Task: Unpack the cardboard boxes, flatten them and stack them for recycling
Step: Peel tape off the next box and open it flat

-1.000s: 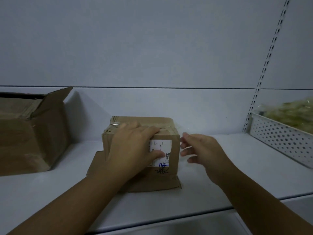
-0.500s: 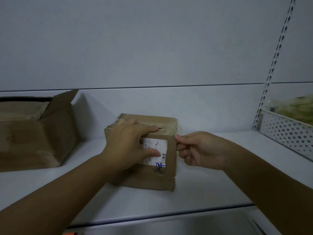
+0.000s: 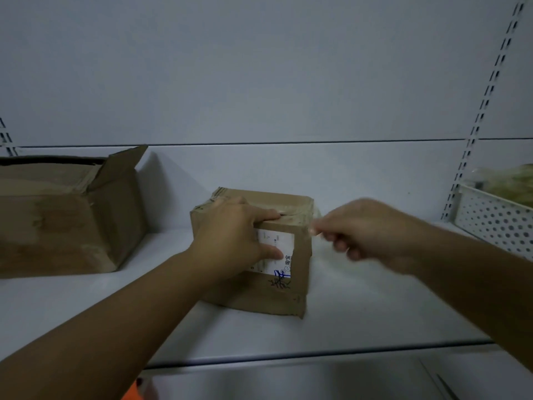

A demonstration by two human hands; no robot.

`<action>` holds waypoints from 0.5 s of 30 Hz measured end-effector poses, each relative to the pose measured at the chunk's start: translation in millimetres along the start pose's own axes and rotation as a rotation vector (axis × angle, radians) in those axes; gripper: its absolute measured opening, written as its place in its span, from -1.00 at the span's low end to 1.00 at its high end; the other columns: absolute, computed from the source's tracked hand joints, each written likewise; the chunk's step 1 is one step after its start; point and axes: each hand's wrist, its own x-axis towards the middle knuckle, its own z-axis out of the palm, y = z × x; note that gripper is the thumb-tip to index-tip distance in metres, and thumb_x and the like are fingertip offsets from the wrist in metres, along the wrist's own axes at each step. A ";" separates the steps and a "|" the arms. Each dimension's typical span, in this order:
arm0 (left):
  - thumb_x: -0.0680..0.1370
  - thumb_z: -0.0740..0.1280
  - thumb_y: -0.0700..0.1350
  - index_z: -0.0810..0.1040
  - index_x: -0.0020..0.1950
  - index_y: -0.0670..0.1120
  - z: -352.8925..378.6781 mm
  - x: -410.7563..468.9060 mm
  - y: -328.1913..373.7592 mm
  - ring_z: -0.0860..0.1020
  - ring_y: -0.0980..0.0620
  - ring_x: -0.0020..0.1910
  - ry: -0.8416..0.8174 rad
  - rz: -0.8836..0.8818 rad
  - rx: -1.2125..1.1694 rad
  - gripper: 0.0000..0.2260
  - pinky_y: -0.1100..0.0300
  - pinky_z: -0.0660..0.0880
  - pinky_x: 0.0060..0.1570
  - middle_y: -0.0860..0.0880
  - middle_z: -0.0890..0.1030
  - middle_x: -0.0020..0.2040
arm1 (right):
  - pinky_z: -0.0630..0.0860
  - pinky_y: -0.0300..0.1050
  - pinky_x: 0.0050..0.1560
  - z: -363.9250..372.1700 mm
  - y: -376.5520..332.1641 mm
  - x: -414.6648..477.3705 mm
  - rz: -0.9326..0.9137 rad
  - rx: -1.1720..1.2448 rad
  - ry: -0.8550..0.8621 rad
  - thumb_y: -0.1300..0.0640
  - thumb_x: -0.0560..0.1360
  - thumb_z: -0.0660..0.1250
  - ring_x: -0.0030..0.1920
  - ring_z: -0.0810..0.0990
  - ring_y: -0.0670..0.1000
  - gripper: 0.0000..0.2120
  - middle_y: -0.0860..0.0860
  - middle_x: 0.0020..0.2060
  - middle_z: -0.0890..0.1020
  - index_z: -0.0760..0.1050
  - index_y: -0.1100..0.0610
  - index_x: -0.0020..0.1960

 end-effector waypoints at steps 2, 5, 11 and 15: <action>0.25 0.51 0.19 0.49 0.22 0.28 -3.1 1.1 -2.4 0.33 0.29 -0.01 -0.051 0.029 -0.055 -0.45 0.24 0.18 -0.10 0.25 0.41 -0.11 | 0.36 -0.30 -0.52 -23.1 -7.3 1.1 -0.182 -0.068 0.153 0.11 0.47 0.36 -0.53 0.43 -0.12 -0.78 -0.03 -0.53 0.52 0.61 0.20 -0.28; 0.29 0.51 0.10 0.51 0.14 0.32 -15.8 6.0 -10.9 0.27 0.45 0.18 -0.197 0.098 -0.209 -0.55 0.26 0.01 0.27 0.42 0.47 -0.04 | 0.51 -0.35 -0.37 -44.6 -8.4 12.5 -0.447 -0.103 0.309 0.11 0.50 0.32 -0.39 0.58 -0.16 -0.83 -0.08 -0.39 0.63 0.62 0.06 -0.23; 0.38 0.48 -0.13 0.43 0.21 0.28 -35.6 7.2 -15.2 0.15 0.28 0.42 -0.364 0.199 -0.254 -0.49 0.00 -0.29 0.38 0.34 0.37 0.31 | 0.37 -0.29 0.22 1.3 -12.7 56.3 -0.645 -0.366 -0.085 0.10 0.49 0.33 0.24 0.45 -0.23 -0.80 -0.14 0.25 0.52 0.57 -0.07 0.10; 0.33 0.45 -0.24 0.43 0.24 0.22 -19.1 -21.2 -10.8 0.13 0.40 0.34 -0.037 0.125 -0.303 -0.41 0.22 -0.01 0.38 0.29 0.30 0.34 | 0.32 -0.13 0.32 23.1 -20.4 74.4 -0.446 -0.493 -0.292 -0.02 0.49 0.32 0.29 0.42 -0.14 -0.69 -0.18 0.34 0.43 0.53 -0.09 0.23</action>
